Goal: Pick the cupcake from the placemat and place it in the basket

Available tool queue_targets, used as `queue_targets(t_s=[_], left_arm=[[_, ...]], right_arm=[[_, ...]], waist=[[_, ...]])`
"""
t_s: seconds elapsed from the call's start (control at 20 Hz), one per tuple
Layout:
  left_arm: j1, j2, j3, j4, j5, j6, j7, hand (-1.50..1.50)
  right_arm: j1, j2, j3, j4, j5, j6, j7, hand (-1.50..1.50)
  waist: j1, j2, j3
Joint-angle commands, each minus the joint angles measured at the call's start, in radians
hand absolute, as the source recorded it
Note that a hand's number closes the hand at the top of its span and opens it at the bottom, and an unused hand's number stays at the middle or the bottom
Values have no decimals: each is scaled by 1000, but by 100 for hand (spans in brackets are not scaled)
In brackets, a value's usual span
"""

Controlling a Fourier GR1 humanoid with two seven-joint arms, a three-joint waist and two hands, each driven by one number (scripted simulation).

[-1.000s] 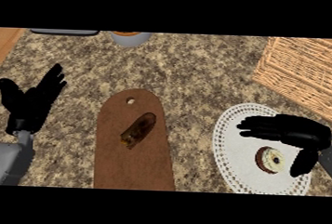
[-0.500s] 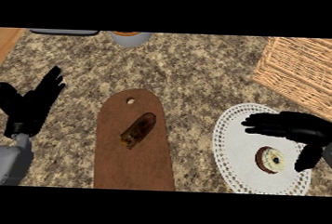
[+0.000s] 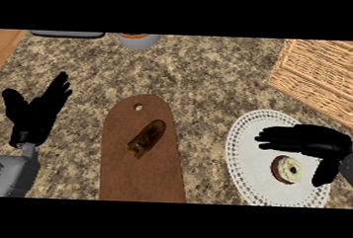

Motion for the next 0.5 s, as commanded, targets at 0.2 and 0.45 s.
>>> queue_targets(t_s=[0.2,0.45], left_arm=[[-32,1,46,42,-9,-32,1,0],[43,-24,21,-87,-26,-11,39,0]], right_arm=[[3,46,-21,84,85,-21,-143,-150],[-13,71,-18,49,134,-35,-101,150]], waist=[[-4,-1,0],[0,-3,0]])
